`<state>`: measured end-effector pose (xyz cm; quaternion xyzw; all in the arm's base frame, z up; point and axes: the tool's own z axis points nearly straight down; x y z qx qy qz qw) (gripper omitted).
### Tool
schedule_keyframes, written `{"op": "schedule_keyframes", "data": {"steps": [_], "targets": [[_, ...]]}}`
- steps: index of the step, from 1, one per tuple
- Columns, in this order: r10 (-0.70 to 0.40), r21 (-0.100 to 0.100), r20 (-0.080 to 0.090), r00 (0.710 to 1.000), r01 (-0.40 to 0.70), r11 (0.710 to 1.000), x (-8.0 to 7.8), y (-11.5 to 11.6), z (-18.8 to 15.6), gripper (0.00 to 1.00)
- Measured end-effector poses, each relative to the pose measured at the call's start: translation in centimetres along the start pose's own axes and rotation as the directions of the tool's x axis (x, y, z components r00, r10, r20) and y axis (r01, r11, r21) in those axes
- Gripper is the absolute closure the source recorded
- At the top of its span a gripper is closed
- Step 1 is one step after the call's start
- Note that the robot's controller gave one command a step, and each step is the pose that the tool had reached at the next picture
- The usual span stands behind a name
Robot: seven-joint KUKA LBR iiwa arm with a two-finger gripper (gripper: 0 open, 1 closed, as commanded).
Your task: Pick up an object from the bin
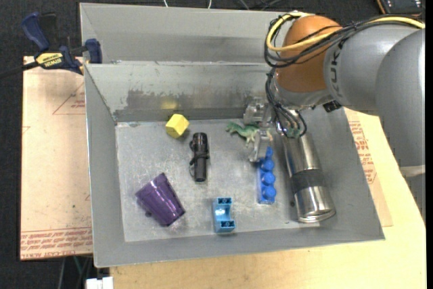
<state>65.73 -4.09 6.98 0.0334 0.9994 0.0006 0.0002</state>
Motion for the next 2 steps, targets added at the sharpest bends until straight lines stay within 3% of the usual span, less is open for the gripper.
{"op": "schedule_keyframes", "data": {"steps": [1,2], "targets": [[-0.139,0.0,0.016,0.99,0.139,0.99,-0.2,-1.5,-4.3,0.0],[0.088,-0.002,0.004,0.996,-0.088,0.996,1.2,-1.9,-3.0,0.0]]}}
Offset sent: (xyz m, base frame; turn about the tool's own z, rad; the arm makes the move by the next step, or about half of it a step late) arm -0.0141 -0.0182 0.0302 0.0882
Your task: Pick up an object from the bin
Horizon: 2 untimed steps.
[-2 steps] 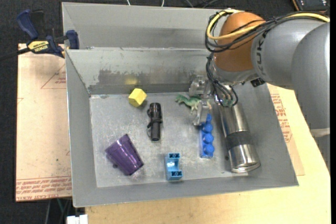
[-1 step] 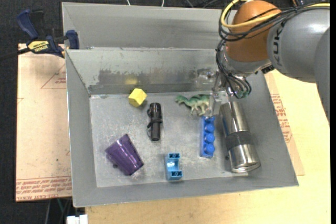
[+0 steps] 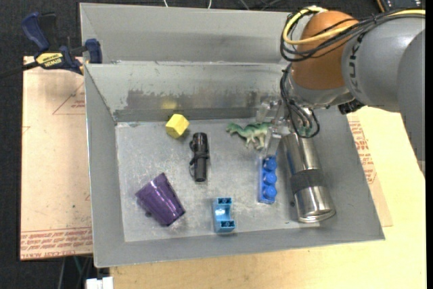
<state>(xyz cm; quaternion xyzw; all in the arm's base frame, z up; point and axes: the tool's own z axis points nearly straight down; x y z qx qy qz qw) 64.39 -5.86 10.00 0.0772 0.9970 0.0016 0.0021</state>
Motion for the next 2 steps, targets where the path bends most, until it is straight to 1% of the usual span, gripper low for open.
{"op": "schedule_keyframes", "data": {"steps": [1,2], "targets": [[-0.082,-0.002,0.012,0.997,0.082,0.997,-0.39,0.1,3.03,0.0],[0.107,-0.002,0.009,0.994,-0.107,0.994,0.1,0.18,2.86,1.0]]}}
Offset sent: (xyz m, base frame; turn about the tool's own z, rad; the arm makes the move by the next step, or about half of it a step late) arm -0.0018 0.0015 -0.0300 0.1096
